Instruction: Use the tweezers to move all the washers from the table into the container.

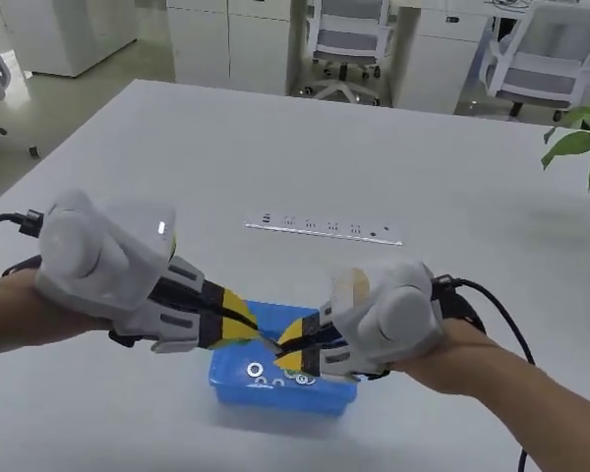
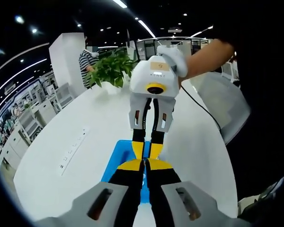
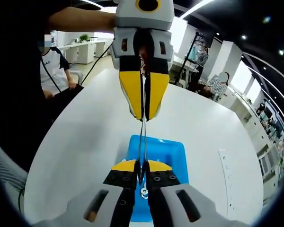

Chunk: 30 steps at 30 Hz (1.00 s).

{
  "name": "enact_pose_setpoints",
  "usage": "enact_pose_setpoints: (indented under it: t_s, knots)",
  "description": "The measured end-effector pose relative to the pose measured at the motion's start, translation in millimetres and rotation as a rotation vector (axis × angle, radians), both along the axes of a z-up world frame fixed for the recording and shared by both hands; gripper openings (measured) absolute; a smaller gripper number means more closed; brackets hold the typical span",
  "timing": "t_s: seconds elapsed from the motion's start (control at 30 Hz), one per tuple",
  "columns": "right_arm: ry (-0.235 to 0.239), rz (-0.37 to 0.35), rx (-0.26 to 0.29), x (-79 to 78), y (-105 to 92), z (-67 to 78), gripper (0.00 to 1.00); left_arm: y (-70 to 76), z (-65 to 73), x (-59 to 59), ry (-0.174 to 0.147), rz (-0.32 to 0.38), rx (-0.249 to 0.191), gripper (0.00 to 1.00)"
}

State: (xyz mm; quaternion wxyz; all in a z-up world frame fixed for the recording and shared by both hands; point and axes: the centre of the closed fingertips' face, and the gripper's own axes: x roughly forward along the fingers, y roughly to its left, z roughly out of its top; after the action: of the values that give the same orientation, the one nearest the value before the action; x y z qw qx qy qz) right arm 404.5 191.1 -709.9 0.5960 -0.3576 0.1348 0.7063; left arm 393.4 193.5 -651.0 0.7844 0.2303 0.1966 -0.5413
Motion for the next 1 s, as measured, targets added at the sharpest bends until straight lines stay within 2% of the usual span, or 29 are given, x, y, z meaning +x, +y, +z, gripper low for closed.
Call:
enact_pose_setpoints:
  t_s: [0.1,0.33,0.63,0.7,0.73,0.77,0.8,0.83,0.9,1.0]
  knots:
    - [-0.01,0.008,-0.014,-6.6,-4.9,0.4,0.08,0.2,-3.3,-5.9,0.004,-0.004,0.005,0.06]
    - [-0.006,0.019,-0.038,-24.3,-12.9,-5.8,0.08,2.7,-24.4,-26.2,0.035,-0.015,0.047,0.06]
    - [0.035,0.016,-0.073,-46.2,-18.1,-27.0,0.08,2.5,-53.8,-42.9,0.087,-0.026,0.092,0.05]
    - [0.052,0.006,-0.071,-49.2,-18.2,-31.0,0.07,-2.4,-58.0,-46.2,0.105,-0.028,0.078,0.05]
    - [0.076,-0.009,-0.057,-51.7,-16.6,-33.6,0.07,-5.2,-60.6,-47.3,0.11,-0.032,0.066,0.05]
    - [0.086,-0.008,-0.065,-54.0,-16.9,-37.5,0.07,-5.5,-67.3,-48.0,0.119,-0.034,0.081,0.05]
    - [0.063,-0.007,-0.076,-54.2,-17.3,-42.6,0.07,-5.3,-72.0,-49.0,0.124,-0.037,0.098,0.05]
    - [0.066,-0.005,-0.077,-56.0,-17.0,-45.2,0.07,-6.3,-77.6,-50.6,0.134,-0.043,0.108,0.05]
    - [0.089,-0.016,-0.085,-59.8,-17.0,-51.8,0.07,-7.0,-84.1,-53.5,0.143,-0.053,0.122,0.05]
    - [0.096,-0.022,-0.092,-61.3,-18.2,-57.0,0.07,-6.2,-89.3,-54.8,0.154,-0.051,0.126,0.05]
